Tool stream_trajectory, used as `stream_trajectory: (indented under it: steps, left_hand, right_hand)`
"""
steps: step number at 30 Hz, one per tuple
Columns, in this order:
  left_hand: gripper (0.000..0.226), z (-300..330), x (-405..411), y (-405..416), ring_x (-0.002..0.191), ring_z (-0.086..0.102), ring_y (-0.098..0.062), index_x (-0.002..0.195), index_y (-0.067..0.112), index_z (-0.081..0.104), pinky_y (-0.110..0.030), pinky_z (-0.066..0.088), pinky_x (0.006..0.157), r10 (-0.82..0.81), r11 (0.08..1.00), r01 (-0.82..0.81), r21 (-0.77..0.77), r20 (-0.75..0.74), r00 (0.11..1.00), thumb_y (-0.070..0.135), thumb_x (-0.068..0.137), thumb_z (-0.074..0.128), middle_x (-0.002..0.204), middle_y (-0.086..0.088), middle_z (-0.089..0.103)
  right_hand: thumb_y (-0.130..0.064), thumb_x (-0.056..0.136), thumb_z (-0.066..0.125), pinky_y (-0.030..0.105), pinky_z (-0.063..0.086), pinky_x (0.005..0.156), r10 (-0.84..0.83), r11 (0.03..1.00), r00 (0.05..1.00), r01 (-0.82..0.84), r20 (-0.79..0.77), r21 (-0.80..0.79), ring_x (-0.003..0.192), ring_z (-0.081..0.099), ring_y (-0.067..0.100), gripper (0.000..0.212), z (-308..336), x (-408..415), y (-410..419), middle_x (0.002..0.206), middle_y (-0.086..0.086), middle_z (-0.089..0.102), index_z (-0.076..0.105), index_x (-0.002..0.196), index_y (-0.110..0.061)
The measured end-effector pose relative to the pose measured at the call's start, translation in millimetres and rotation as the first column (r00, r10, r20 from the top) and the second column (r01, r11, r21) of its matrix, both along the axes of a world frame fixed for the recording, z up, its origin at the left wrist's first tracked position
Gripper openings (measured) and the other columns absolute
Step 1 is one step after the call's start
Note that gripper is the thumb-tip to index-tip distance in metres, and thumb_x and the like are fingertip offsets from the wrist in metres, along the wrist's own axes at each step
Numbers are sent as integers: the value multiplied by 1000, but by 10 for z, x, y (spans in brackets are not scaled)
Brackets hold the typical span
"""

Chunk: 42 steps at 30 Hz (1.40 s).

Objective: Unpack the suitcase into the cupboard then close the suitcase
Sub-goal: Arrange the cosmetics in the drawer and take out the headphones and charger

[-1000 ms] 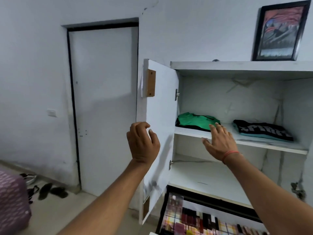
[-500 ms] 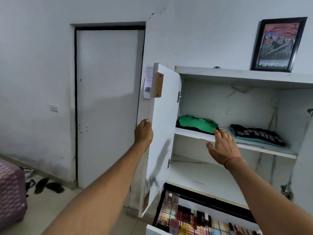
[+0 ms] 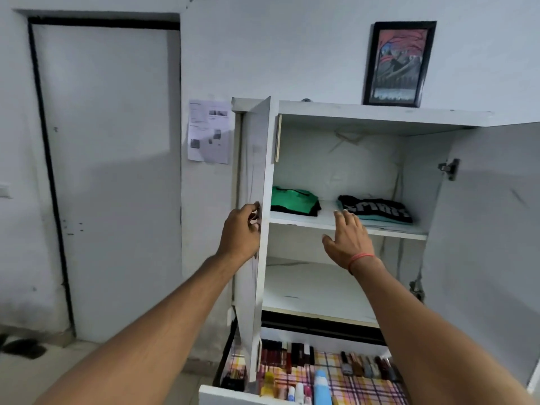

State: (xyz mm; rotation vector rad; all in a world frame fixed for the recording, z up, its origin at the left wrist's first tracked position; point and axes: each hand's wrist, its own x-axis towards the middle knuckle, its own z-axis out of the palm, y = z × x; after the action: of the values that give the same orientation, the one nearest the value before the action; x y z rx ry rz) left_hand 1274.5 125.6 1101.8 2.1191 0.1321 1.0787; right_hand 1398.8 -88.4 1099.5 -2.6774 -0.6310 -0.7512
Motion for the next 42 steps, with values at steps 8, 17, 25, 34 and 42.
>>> stream_trajectory:
  steps: [8,17,25,34,42]
  left_hand:
    - [48,-36,586,-530,85,60,-15,134,9,54,-5,45,65,-74,997,74,20,2,997,-8,90,56,98,-5,62]
    - [17,-61,1308,-958,64,49,-9,105,5,64,-10,40,56,-164,976,167,-141,32,986,11,99,50,75,-6,52]
    - [27,-68,2132,-1160,76,59,-16,123,0,60,-13,41,58,-78,992,74,-105,-36,996,5,97,52,84,-7,59]
    - [37,-79,2729,-1205,78,58,-13,132,1,54,-13,25,86,1,996,-7,-91,-64,998,-2,95,52,94,-13,57]
    - [34,-37,3119,-1213,62,51,-6,104,-7,61,-12,34,46,94,984,-103,-146,-65,993,22,102,45,75,-4,52]
  right_hand:
    - [-43,86,50,43,17,120,-7,998,1000,5,-29,-68,147,12,29,82,-137,538,-298,160,14,14,14,152,-11]
    - [-34,74,56,46,13,120,54,983,991,-74,-122,-168,148,7,30,95,-286,1203,-332,160,15,9,7,152,-12]
    - [-53,79,49,51,-1,119,-13,931,988,-45,-156,-361,148,-8,32,104,-498,1921,-334,161,17,-5,-5,152,-2]
    - [-39,69,56,48,0,120,95,960,992,-113,-84,-256,148,0,31,104,-730,2210,-369,160,16,7,6,153,-5]
    - [-40,67,51,46,-2,121,145,961,987,-155,-63,-228,148,3,30,102,-782,2310,-415,160,14,9,6,153,-7]
